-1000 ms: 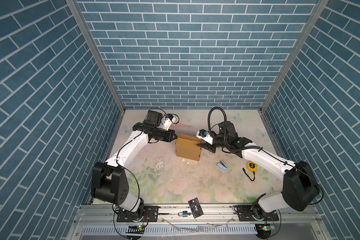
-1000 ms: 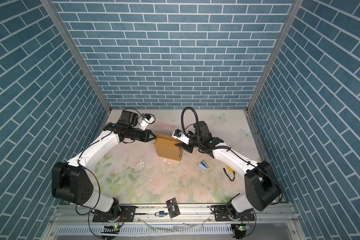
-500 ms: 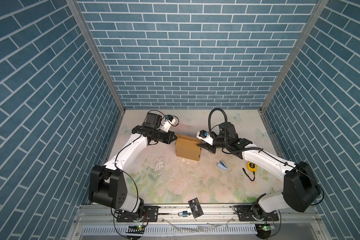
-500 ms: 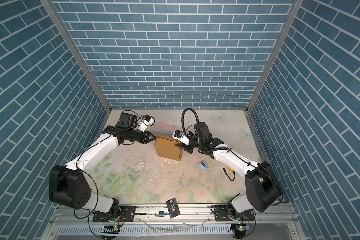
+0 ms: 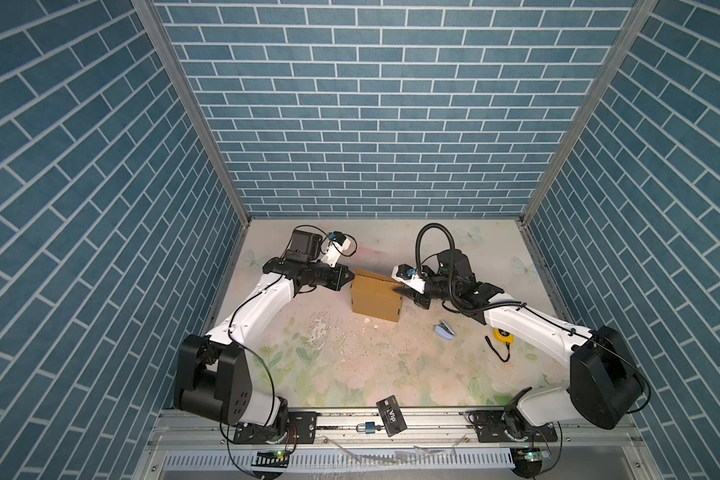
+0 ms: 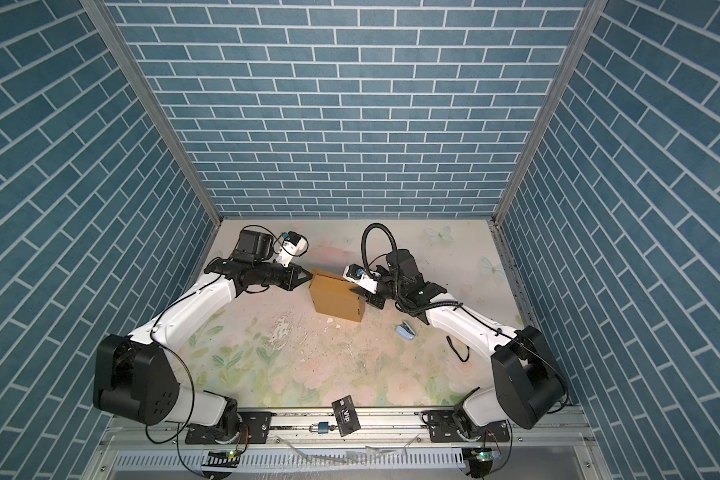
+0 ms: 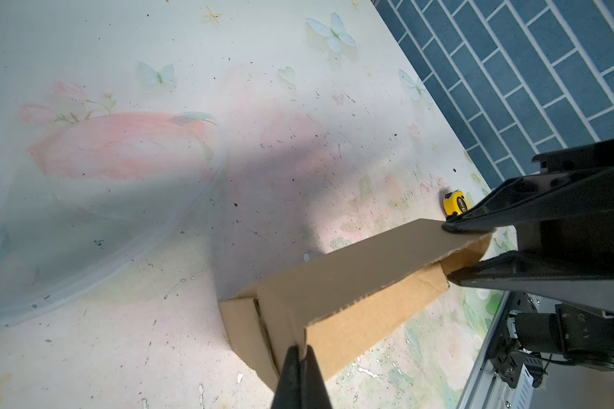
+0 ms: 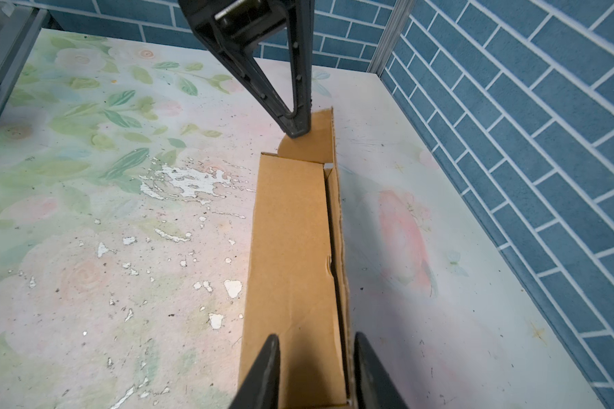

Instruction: Fold the paper box

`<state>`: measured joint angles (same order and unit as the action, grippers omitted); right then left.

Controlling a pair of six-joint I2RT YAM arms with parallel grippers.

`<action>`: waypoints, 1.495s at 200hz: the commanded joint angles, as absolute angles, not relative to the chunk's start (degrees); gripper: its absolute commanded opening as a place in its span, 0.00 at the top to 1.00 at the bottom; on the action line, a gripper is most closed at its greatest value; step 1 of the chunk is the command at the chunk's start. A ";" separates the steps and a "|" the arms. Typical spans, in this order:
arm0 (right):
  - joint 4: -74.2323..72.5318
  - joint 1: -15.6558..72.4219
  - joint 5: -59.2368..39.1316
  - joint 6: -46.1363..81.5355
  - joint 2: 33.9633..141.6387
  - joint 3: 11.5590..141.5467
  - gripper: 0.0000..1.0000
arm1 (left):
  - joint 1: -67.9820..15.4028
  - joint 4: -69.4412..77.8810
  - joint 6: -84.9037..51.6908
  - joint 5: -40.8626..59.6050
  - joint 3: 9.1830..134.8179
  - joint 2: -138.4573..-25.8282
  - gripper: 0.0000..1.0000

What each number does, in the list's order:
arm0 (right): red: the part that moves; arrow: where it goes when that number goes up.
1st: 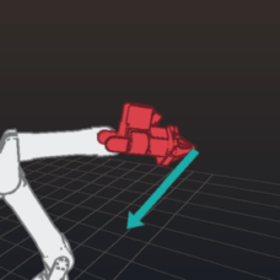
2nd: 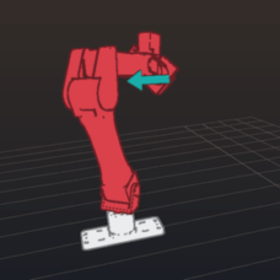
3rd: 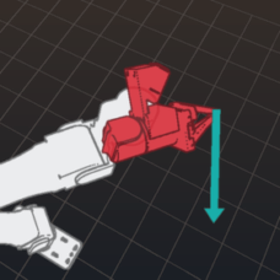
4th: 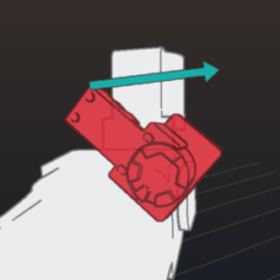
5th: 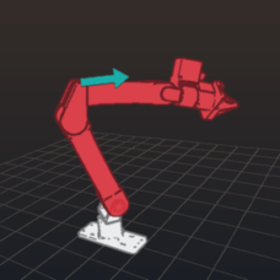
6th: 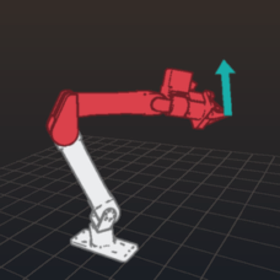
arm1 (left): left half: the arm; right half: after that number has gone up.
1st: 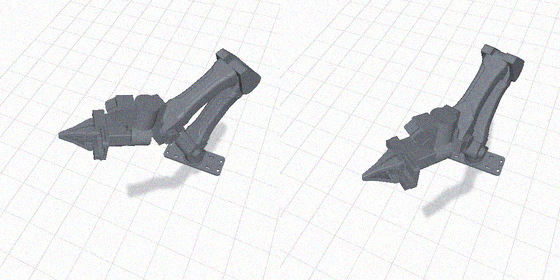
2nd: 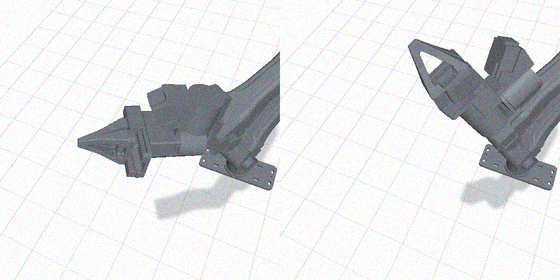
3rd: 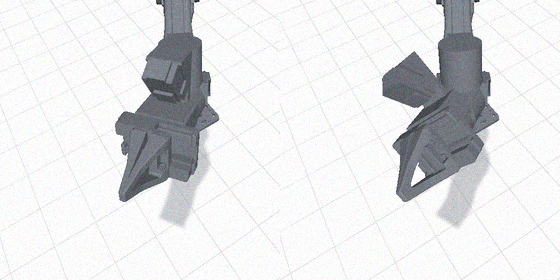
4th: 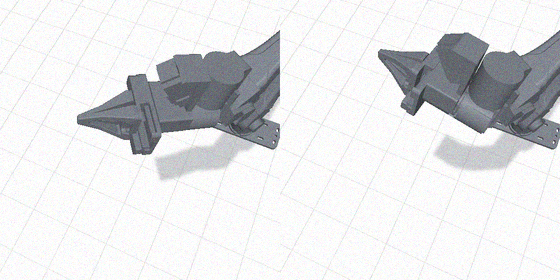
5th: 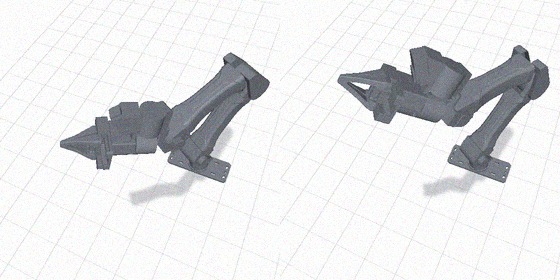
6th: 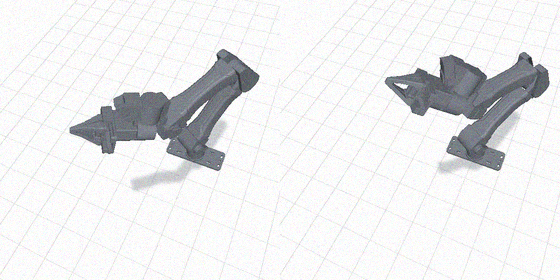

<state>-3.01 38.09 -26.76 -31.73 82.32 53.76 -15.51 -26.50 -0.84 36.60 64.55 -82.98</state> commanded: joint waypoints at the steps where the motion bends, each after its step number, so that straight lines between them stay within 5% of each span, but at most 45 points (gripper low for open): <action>1: -0.72 39.56 -27.07 -30.99 82.79 51.78 0.67 | -16.08 -31.98 -0.26 36.26 61.71 -83.72 1.00; 139: -1.50 41.31 -24.61 -32.09 82.90 49.93 0.68 | -16.08 -27.69 -0.21 35.34 59.08 -82.70 1.00; 206: -2.55 41.39 -23.58 -32.12 83.85 50.02 0.68 | -14.25 -33.51 2.35 43.17 65.03 -81.15 0.79; 246: -2.72 41.51 -23.03 -32.12 84.36 50.10 0.68 | -11.95 -37.27 3.28 43.72 70.06 -81.25 0.79; 299: -2.91 41.57 -22.72 -32.19 84.73 50.19 0.68 | -13.40 -34.09 -1.30 47.49 73.51 -85.12 0.93</action>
<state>-7.18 40.97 -23.11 -32.01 82.61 51.90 -12.38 -34.46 0.60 45.23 72.31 -82.74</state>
